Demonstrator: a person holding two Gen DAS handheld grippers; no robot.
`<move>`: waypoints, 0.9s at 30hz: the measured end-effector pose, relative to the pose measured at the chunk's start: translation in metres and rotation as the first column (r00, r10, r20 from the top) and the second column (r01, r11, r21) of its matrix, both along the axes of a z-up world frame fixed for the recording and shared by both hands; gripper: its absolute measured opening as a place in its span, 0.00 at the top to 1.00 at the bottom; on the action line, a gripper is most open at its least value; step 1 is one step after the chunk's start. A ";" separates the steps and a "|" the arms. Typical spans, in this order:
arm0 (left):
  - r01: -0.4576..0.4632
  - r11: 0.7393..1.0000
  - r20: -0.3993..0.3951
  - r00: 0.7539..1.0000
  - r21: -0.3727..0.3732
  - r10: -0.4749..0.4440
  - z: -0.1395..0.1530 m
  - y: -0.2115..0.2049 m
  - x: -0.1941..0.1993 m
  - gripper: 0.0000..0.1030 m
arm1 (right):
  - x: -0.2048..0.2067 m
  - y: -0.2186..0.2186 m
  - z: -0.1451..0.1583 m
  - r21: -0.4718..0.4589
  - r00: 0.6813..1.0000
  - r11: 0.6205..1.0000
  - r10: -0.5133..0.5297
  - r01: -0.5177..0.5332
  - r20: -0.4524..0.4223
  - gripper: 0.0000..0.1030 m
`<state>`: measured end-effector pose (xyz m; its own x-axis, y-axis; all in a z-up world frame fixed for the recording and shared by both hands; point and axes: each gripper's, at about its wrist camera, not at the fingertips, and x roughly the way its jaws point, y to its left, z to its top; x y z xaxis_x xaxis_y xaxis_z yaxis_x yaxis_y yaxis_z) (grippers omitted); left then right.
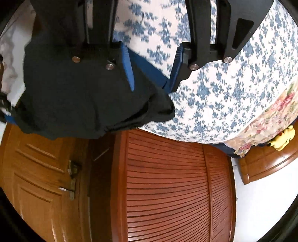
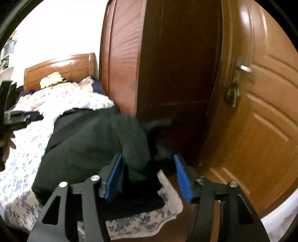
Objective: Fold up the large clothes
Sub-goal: 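Carry the coat bundle with both grippers onto the navy pillow, release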
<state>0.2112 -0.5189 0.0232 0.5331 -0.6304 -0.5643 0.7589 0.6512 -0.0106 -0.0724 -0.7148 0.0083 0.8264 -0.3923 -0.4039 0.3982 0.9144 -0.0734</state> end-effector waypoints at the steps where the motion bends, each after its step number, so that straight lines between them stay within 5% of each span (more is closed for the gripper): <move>1: 0.008 1.000 -0.008 1.000 -0.004 -0.008 -0.001 0.007 -0.004 0.53 | -0.005 0.004 0.005 -0.023 1.000 1.000 -0.015 0.015 0.019 0.42; 3: 0.021 1.000 -0.009 1.000 -0.017 -0.021 -0.003 0.021 -0.014 0.46 | -0.012 0.014 0.018 -0.047 0.997 0.998 -0.031 0.034 0.069 0.42; 8: 0.038 0.998 0.011 0.999 -0.048 -0.037 -0.010 0.050 -0.037 0.30 | 0.001 0.039 0.032 -0.022 0.990 0.993 0.116 -0.114 0.079 0.42; 10: 0.042 0.998 0.005 0.999 -0.055 -0.042 -0.013 0.060 -0.046 0.29 | 0.014 0.039 0.025 0.000 0.987 0.988 0.156 -0.156 0.041 0.42; 16: 0.041 0.997 -0.003 0.999 -0.060 -0.041 -0.022 0.090 -0.069 0.25 | 0.059 -0.009 -0.021 0.148 0.985 0.988 0.075 -0.052 -0.154 0.42; 18: 0.037 0.997 -0.004 0.999 -0.064 -0.038 -0.024 0.098 -0.075 0.24 | 0.062 -0.007 -0.034 0.099 0.972 0.994 0.069 -0.048 -0.225 0.42; 27: -0.010 0.996 -0.032 0.999 -0.090 0.007 -0.026 0.134 -0.090 0.24 | 0.011 0.008 -0.015 0.110 0.989 0.994 0.021 -0.005 -0.144 0.42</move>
